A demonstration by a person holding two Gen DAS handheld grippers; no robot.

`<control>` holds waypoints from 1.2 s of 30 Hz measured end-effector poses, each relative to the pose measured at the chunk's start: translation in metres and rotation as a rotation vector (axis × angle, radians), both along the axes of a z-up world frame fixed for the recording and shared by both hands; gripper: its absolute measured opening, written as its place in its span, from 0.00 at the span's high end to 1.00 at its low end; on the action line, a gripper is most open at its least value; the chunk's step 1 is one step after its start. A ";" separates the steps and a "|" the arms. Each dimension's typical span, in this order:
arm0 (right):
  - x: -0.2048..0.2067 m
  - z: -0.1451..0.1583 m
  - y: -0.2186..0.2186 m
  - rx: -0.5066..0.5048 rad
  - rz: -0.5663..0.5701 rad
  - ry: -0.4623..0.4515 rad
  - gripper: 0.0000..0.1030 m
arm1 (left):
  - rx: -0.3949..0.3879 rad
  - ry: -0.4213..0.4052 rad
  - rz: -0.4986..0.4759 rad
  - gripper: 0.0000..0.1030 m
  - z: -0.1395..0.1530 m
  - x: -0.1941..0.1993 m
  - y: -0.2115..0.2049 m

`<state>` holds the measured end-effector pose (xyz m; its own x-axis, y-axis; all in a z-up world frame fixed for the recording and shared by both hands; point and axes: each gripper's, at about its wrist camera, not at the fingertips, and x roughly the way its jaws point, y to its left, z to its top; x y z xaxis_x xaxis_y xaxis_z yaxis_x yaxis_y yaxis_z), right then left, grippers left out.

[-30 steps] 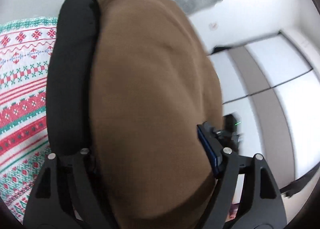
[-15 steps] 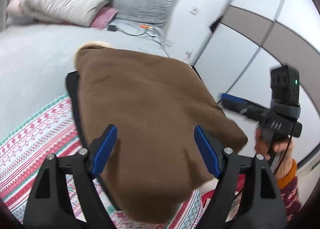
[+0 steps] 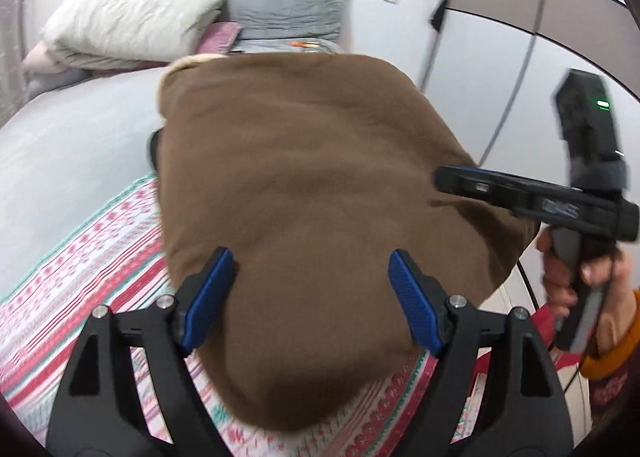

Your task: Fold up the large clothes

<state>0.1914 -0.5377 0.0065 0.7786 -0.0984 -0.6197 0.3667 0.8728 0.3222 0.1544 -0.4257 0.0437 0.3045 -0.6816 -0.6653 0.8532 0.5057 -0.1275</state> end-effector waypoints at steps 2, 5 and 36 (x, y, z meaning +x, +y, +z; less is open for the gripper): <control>-0.014 0.008 0.001 -0.047 -0.003 0.010 0.24 | 0.016 0.002 0.046 0.12 0.010 -0.006 0.012; -0.041 0.029 0.022 -0.106 -0.013 0.025 0.17 | 0.062 -0.017 0.131 0.07 0.019 -0.018 0.033; -0.120 0.036 0.151 -0.312 -0.287 0.359 0.12 | 0.282 -0.057 0.377 0.01 0.004 -0.095 0.092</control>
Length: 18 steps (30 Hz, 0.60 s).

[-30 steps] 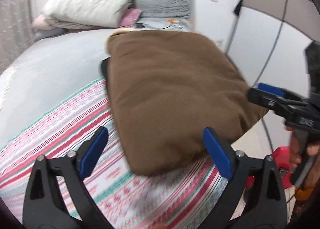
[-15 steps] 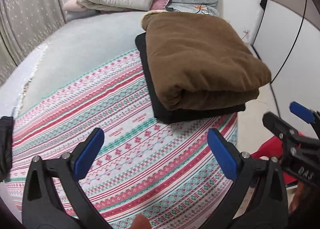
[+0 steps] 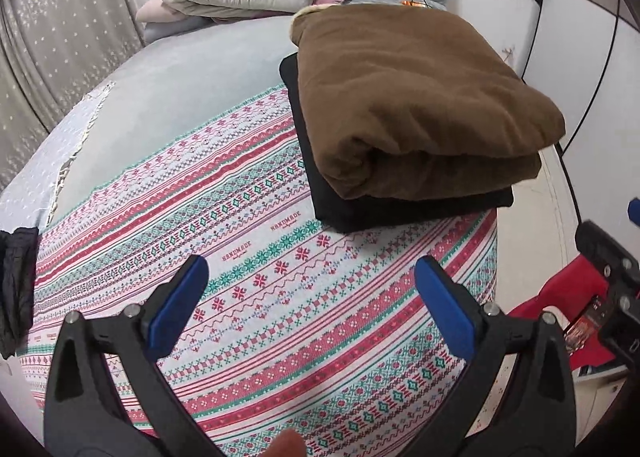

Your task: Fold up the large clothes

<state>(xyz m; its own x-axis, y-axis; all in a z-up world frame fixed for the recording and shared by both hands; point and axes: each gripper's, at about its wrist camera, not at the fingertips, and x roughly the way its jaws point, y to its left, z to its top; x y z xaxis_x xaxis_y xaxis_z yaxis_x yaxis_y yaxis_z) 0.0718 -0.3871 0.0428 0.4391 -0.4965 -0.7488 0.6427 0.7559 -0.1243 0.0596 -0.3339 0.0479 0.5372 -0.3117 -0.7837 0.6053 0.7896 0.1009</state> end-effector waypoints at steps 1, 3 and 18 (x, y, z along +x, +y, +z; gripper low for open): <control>0.000 0.000 0.000 0.005 0.007 -0.005 0.12 | 0.001 -0.006 0.003 0.01 0.001 -0.002 0.000; 0.001 -0.002 0.000 0.036 0.040 -0.019 0.12 | 0.002 -0.021 0.011 0.01 0.003 -0.005 0.002; 0.011 -0.009 0.013 0.047 0.096 0.002 0.12 | -0.027 -0.002 0.009 0.01 0.005 -0.001 0.011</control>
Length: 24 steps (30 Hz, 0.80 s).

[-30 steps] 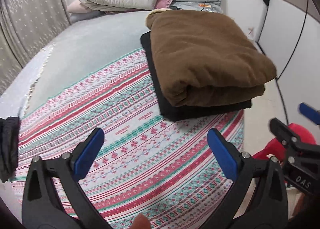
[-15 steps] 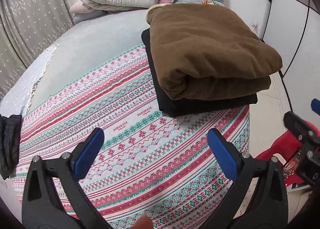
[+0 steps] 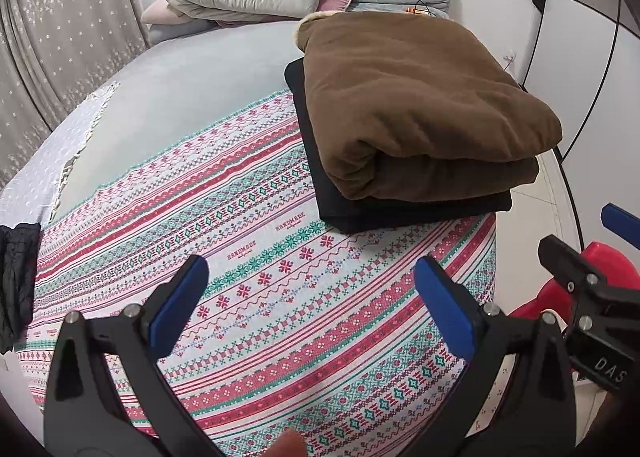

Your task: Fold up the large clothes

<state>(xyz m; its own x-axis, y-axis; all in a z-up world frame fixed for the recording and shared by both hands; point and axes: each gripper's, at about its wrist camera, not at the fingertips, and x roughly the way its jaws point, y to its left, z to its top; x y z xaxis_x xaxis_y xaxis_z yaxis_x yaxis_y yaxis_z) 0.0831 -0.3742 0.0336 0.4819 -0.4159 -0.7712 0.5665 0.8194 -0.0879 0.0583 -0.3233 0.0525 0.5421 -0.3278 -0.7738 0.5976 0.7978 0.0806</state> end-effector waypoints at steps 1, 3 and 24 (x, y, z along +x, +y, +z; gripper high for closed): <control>0.000 0.000 0.001 0.000 0.001 0.000 0.12 | -0.002 0.004 -0.002 0.01 0.000 0.000 0.000; 0.001 -0.001 0.002 0.002 0.002 0.001 0.12 | -0.007 0.008 -0.004 0.01 0.000 0.001 0.001; 0.004 -0.004 0.007 0.011 0.036 0.003 0.12 | -0.007 0.008 0.003 0.01 0.001 0.004 0.005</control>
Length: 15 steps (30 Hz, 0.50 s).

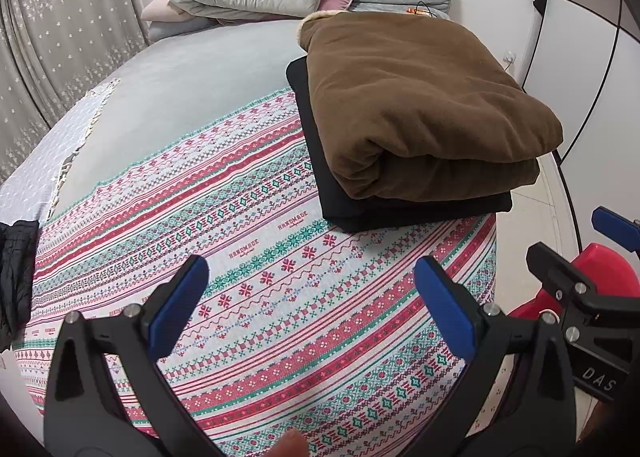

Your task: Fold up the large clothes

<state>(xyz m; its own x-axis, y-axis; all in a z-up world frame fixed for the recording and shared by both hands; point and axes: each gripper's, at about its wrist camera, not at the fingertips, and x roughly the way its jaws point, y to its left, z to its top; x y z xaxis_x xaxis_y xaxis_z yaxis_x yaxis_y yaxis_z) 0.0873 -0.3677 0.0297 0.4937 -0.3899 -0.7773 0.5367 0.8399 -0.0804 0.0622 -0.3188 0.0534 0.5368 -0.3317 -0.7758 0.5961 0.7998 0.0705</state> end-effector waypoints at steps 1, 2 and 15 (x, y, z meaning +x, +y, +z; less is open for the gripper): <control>0.000 0.000 0.000 0.001 0.000 0.000 0.12 | -0.001 0.000 0.001 0.01 0.000 0.000 0.000; 0.001 -0.001 0.000 0.001 0.000 0.002 0.12 | -0.001 0.001 0.000 0.01 0.000 0.000 0.000; 0.000 -0.001 0.001 -0.003 0.000 0.003 0.12 | -0.002 -0.002 0.001 0.01 -0.001 0.000 0.000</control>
<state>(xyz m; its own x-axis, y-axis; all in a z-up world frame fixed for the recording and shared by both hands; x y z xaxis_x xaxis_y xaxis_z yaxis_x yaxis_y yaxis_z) 0.0872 -0.3668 0.0286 0.4912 -0.3928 -0.7775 0.5369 0.8394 -0.0849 0.0624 -0.3188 0.0525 0.5390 -0.3326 -0.7738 0.5951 0.8005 0.0704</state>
